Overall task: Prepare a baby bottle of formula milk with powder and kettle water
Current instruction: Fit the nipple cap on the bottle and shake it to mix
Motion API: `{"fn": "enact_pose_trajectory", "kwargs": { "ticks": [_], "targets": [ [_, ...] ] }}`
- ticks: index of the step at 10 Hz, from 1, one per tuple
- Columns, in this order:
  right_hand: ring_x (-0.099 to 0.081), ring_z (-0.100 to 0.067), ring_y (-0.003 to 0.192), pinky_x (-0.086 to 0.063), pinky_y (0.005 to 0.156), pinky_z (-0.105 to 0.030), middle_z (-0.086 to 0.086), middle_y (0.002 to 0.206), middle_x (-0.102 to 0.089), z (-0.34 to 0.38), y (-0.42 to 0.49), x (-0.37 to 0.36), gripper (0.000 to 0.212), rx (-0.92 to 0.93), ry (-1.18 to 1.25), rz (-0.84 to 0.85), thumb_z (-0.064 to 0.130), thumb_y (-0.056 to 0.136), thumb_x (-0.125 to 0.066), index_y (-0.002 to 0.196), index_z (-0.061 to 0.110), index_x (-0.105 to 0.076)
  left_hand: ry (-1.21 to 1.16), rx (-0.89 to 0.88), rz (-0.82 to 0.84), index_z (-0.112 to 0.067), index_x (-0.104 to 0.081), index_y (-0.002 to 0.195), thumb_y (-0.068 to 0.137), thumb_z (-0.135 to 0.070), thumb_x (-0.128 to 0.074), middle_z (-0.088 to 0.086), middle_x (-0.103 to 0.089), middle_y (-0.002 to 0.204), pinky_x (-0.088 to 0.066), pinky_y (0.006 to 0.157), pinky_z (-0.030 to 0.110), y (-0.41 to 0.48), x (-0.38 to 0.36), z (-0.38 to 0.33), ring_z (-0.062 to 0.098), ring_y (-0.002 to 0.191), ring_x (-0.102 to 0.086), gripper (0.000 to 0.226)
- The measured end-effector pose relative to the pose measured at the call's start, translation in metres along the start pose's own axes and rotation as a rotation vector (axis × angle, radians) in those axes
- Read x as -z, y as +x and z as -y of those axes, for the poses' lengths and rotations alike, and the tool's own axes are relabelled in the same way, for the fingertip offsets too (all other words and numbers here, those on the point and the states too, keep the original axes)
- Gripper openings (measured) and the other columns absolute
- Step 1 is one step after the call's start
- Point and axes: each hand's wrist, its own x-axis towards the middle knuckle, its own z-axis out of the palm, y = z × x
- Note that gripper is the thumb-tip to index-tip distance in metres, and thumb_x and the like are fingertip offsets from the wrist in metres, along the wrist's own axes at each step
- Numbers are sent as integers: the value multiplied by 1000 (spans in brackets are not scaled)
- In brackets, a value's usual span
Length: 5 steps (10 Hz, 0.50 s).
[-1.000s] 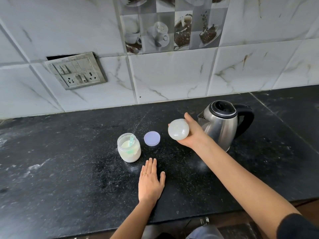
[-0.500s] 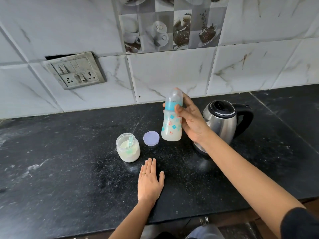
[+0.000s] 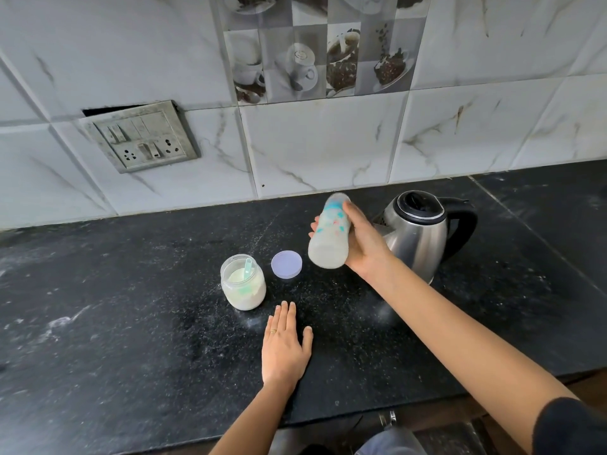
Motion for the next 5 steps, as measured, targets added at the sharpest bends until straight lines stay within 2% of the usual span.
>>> {"fn": "enact_pose_trajectory", "kwargs": {
  "ticks": [1,2,3,4,5],
  "targets": [
    [-68,-31,79,-58,74,-44,-22,103,-65,6,-16,-5,50,93,-217,303,23,85,-56,133,32,-49,3,-2,1,-16,-12,151,98,-46,-28,1,-9,159,8,116,24,0,1,-1,11,146,-3,63],
    [-66,-31,84,-56,77,-42,-21,106,-63,12,-14,-7,49,152,-148,394,25,82,-64,128,36,-54,2,-3,2,-16,-12,151,98,-46,-28,1,-9,159,7,116,24,0,1,-1,12,146,-3,63],
    [-68,-30,81,-58,74,-42,-20,103,-62,12,0,-13,40,185,-6,145,27,88,-58,127,25,-50,1,-4,9,-16,-11,151,98,-46,-27,1,-8,159,9,115,24,0,1,0,11,146,-2,63],
    [-70,-31,74,-60,68,-43,-22,93,-65,0,1,-14,49,31,110,26,31,91,-56,132,6,-46,10,-6,16,-16,-10,151,98,-48,-24,1,-7,159,9,115,24,1,1,1,11,146,-1,64],
    [-69,-31,82,-58,74,-42,-23,100,-67,-13,-12,-6,45,-41,-28,199,26,92,-53,136,19,-46,17,-3,19,-16,-11,151,89,-55,-7,1,-8,159,10,114,23,1,0,1,11,146,-2,74]
  ]
}}
